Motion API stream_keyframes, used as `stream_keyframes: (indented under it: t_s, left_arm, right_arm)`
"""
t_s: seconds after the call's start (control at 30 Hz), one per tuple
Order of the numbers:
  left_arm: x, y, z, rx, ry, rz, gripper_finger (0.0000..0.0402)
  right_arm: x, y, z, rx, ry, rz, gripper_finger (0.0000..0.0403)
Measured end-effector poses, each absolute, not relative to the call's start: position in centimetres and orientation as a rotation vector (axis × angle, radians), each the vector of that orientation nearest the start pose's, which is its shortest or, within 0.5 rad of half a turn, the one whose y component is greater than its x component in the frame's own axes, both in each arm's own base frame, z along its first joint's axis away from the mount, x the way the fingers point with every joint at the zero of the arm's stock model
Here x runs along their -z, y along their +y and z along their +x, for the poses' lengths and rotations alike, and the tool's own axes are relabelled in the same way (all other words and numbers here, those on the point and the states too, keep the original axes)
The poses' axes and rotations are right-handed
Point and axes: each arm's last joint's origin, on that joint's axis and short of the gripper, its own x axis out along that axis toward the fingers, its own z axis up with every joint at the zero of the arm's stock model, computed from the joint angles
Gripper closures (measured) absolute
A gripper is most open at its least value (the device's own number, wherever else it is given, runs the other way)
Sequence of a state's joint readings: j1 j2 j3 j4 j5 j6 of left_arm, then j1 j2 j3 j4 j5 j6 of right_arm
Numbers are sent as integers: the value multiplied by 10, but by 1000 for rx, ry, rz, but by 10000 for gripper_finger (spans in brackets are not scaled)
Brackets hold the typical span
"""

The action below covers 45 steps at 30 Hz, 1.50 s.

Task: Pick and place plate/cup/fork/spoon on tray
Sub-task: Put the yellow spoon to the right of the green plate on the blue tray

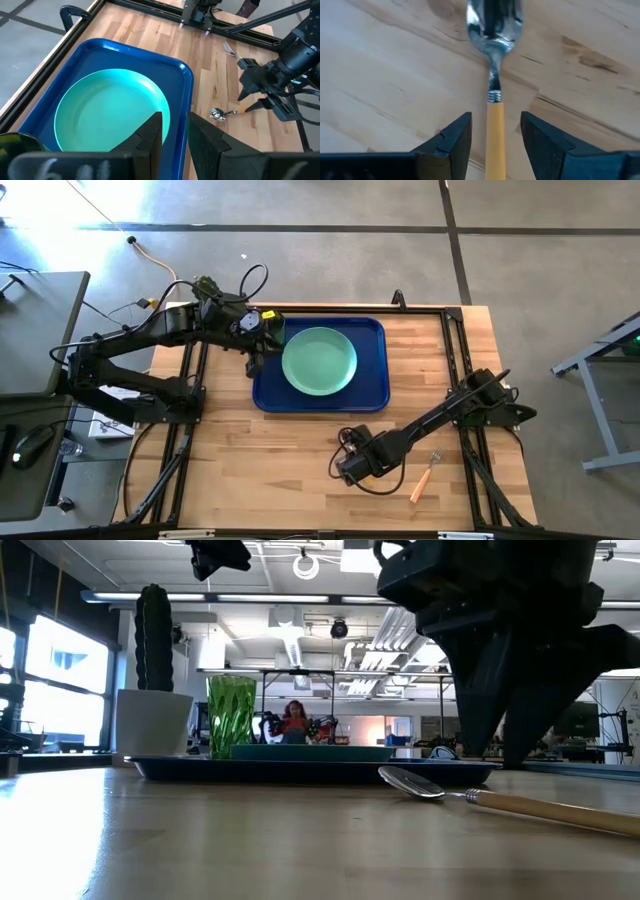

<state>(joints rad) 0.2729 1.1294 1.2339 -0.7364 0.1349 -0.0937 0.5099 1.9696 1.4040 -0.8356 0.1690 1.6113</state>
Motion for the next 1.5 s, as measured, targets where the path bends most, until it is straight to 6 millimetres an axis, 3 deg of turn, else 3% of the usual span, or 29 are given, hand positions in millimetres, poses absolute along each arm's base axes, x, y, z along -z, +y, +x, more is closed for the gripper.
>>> stream_keyframes:
  t_s: [0.37,0.53,1.0,1.5]
  left_arm:
    - [-370,57,215,-181,613,-213,326]
    - [-370,57,215,-181,613,-212,326]
    - [-370,57,215,-181,614,-213,326]
    - [-370,57,215,-181,614,-213,326]
  right_arm:
    - [-144,179,344,755,1230,880,256]
    - [-141,178,345,771,1230,885,264]
    - [-139,176,344,833,1230,910,381]
    - [-142,177,347,842,1219,918,382]
